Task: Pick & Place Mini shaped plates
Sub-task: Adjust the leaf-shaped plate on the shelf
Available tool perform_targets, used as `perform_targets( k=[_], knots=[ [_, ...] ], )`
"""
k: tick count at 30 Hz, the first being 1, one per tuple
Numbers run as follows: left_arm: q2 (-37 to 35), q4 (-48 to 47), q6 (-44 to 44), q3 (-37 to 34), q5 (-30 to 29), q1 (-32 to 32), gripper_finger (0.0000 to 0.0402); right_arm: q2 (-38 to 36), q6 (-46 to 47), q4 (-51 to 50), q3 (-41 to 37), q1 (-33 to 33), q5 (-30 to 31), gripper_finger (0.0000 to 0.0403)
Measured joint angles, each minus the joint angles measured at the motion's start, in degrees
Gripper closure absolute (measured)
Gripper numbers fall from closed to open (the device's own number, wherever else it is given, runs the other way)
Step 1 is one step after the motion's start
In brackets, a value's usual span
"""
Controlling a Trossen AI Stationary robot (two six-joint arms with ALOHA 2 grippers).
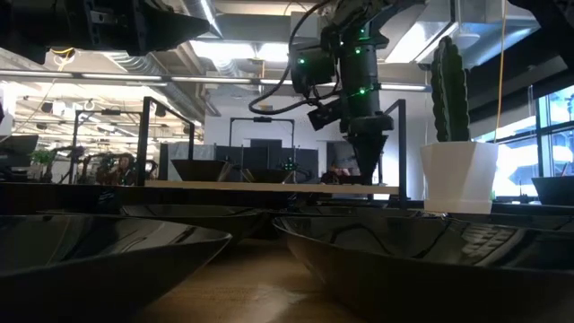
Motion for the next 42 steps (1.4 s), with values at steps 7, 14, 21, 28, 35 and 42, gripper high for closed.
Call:
perform_targets(
  k=[7, 14, 21, 28, 35, 42],
  knots=[
    [0.00, -0.01, 0.00, 0.00, 0.00, 0.02, 0.0398, -0.03, 1.61, -1.05, 5.25, 1.74, -0.36, 0.0249],
    [0.00, -0.02, 0.00, 0.00, 0.00, 0.01, 0.0398, -0.08, 0.19, -2.79, 17.43, 7.51, 2.06, 0.0249],
    [0.00, -0.04, 0.00, 0.00, 0.00, 0.00, 0.0398, -0.07, -21.51, -0.01, 18.45, 12.52, 4.47, 0.0249],
    [0.00, -0.11, 0.00, 0.00, 0.00, 0.02, 0.0398, 0.07, -35.97, 13.82, 11.20, 10.70, 4.36, 0.0249],
    [0.00, -0.23, 0.00, 0.00, -0.02, 0.01, 0.0398, 0.16, -39.01, 22.98, 6.39, 5.98, 3.56, 0.0249],
    [0.00, -0.20, 2.93, 0.00, -0.02, 0.02, 0.0398, 0.16, -39.15, 28.76, 2.37, 3.83, -1.57, 0.0249]
  ],
)
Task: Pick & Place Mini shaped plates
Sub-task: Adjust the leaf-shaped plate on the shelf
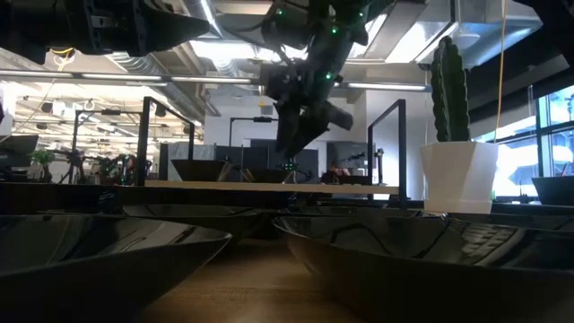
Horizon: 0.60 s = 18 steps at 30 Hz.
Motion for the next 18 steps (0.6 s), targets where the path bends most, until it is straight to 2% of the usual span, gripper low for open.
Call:
perform_targets(
  k=[18],
  knots=[
    [0.00, 0.04, 0.55, 0.00, 0.00, 0.00, 0.0398, -0.02, -1.37, 11.69, -7.29, -0.49, 0.05, 0.0250]
  ],
)
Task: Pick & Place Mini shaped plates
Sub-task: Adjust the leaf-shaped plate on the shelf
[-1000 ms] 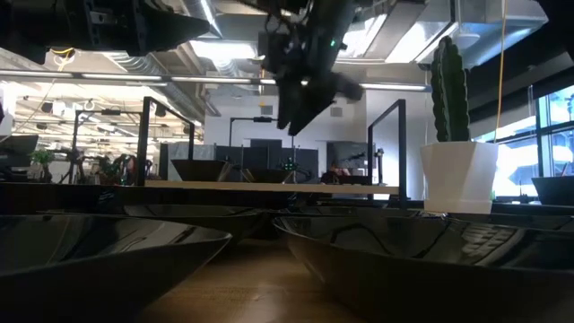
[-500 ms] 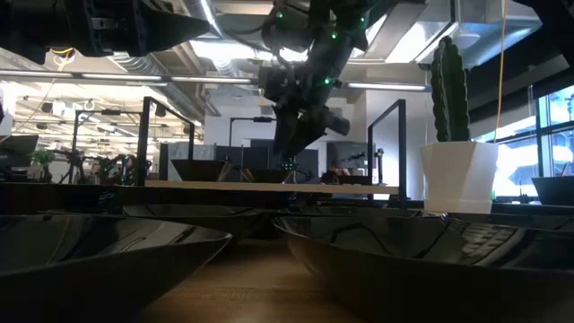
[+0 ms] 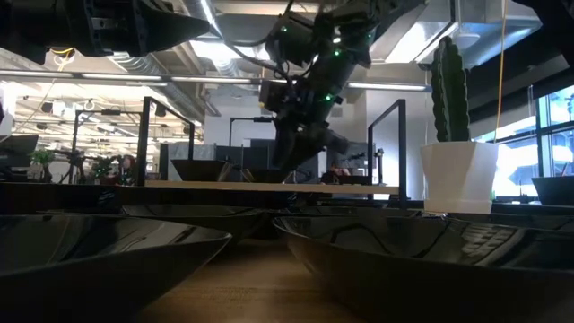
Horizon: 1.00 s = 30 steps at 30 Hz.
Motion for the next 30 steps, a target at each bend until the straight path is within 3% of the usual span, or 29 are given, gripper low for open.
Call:
perform_targets(
  k=[14, 20, 27, 30],
  knots=[
    [0.00, 0.04, 0.00, 0.00, 0.00, 0.00, 0.0398, 1.95, 0.19, 1.87, 0.09, -0.73, 0.26, 0.0298],
    [0.00, 0.03, 0.00, 0.00, 0.00, 0.00, 0.0398, 2.95, 1.87, 2.72, 0.06, -0.59, 4.63, 0.0317],
    [0.00, 0.04, 0.00, 0.00, 0.00, 0.00, 0.0398, 2.80, 8.91, -0.74, 1.94, -0.68, 6.25, 0.0387],
    [0.00, 0.04, 0.00, 0.00, 0.00, 0.00, 0.0398, 2.80, 9.50, -1.12, 1.94, -0.62, 6.34, 0.0394]
  ],
)
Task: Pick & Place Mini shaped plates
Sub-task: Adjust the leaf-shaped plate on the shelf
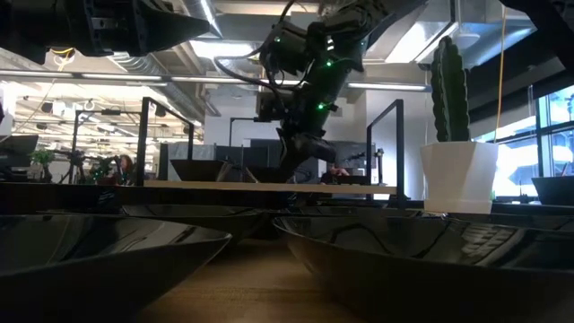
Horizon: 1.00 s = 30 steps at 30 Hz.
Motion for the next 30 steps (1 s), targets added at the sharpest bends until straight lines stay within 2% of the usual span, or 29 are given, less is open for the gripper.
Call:
perform_targets(
  k=[11, 17, 30],
  knots=[
    [0.00, 0.00, 0.00, 0.00, 0.00, 0.00, 0.0398, 0.00, 6.44, -2.21, 0.00, 2.36, 5.52, 0.0396],
    [0.01, -0.01, -0.45, 0.00, 0.00, 0.00, 0.0398, 0.00, 5.89, -2.58, 0.00, 3.88, 5.73, 0.0398],
    [0.00, -0.02, -0.46, 0.00, 0.00, 0.00, 0.0398, 0.00, 6.97, -3.40, 0.00, 4.07, 5.25, 0.0363]
  ],
)
